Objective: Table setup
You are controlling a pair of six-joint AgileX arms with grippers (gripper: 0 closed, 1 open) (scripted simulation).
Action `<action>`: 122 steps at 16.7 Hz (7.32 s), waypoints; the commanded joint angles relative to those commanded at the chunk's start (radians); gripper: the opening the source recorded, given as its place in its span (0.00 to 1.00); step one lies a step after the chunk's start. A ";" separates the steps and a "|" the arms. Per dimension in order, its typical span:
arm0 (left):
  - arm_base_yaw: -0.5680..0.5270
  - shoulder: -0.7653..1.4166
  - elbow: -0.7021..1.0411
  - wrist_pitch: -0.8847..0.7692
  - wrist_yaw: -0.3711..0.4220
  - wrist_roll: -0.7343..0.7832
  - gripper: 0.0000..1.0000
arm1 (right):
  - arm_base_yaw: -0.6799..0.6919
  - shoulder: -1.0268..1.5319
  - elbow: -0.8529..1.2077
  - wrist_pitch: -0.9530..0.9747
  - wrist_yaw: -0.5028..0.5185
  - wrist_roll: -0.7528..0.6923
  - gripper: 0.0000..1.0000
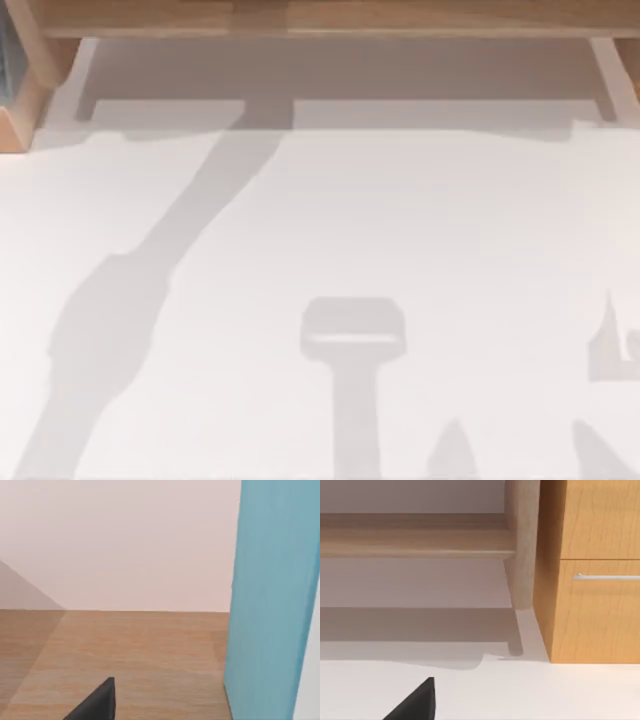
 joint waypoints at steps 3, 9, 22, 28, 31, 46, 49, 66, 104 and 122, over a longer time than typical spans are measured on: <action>-0.032 0.104 0.114 -0.005 -0.027 0.000 1.00 | 0.000 0.000 0.000 0.000 0.000 0.000 1.00; -0.035 0.124 0.133 -0.006 -0.031 0.000 1.00 | 0.000 0.000 0.000 0.000 0.000 0.000 1.00; -0.017 0.229 0.303 -0.069 -0.009 -0.002 0.92 | 0.000 0.000 0.000 0.000 0.000 0.000 1.00; -0.017 0.229 0.303 -0.069 -0.009 -0.002 0.47 | 0.000 0.000 0.000 0.000 0.000 0.000 1.00; -0.017 0.229 0.303 -0.069 -0.009 -0.002 0.25 | 0.000 0.000 0.000 0.000 0.000 0.000 1.00; -0.034 0.190 0.263 -0.062 -0.021 0.000 0.00 | 0.000 0.000 0.000 0.000 0.000 0.000 1.00; -0.051 0.117 0.170 -0.052 -0.040 0.001 0.00 | 0.000 0.000 0.000 0.000 0.000 0.000 1.00; 0.157 -0.289 -0.091 0.193 0.104 0.184 0.00 | 0.000 0.000 0.000 0.000 0.000 0.000 1.00; 1.053 -0.026 -1.129 0.767 1.047 1.730 0.00 | 0.000 0.000 0.000 0.000 0.000 0.000 1.00; 1.013 0.066 -1.019 0.756 1.011 1.716 0.30 | 0.000 0.000 0.000 0.000 0.000 0.000 1.00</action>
